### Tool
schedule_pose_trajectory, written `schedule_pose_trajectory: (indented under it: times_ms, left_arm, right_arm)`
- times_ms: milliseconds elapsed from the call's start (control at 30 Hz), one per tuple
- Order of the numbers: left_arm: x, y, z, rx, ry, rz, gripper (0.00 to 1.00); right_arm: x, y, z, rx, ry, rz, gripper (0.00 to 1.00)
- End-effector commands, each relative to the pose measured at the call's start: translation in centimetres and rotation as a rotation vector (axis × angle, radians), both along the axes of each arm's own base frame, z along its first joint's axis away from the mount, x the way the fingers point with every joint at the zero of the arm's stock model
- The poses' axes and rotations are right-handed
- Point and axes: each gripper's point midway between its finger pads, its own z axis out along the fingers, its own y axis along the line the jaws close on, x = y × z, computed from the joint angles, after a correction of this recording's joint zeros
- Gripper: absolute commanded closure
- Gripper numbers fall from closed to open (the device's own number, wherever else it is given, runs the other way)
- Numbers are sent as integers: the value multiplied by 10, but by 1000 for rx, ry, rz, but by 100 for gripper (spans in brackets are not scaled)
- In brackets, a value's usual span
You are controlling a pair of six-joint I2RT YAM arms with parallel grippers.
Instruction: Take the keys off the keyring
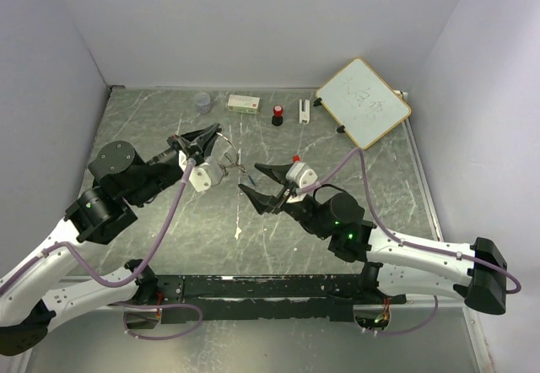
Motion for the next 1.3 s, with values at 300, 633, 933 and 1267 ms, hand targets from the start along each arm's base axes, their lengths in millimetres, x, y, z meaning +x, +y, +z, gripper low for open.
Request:
schedule_pose_trajectory:
  times_ms: [300, 633, 933, 1267]
  left_arm:
    - [-4, 1, 11, -47, -36, -10, 93]
    - [-6, 2, 12, -54, -38, -16, 93]
    - [-4, 1, 10, -56, -32, -10, 93]
    - [3, 6, 9, -71, -27, 37, 93]
  right_arm:
    - [4, 4, 21, 51, -12, -13, 55]
    - [5, 5, 22, 54, -18, -20, 59]
    - [5, 8, 21, 44, -18, -14, 81]
    - [16, 2, 16, -42, 21, -82, 100]
